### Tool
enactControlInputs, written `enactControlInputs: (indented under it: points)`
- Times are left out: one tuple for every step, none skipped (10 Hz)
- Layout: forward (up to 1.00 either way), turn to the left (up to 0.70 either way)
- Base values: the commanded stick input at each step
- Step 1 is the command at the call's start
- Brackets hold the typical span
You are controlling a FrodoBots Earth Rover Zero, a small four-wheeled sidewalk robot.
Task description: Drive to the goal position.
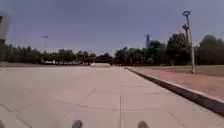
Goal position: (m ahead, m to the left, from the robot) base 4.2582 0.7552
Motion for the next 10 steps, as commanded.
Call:
enactControlInputs:
  points:
    - [0.85, 0.0]
    - [0.85, 0.0]
    - [0.85, 0.0]
    - [0.85, 0.0]
    - [0.85, 0.0]
    - [0.85, 0.0]
    - [0.85, -0.05]
    - [0.85, -0.15]
    - [0.85, -0.31]
    - [0.85, -0.21]
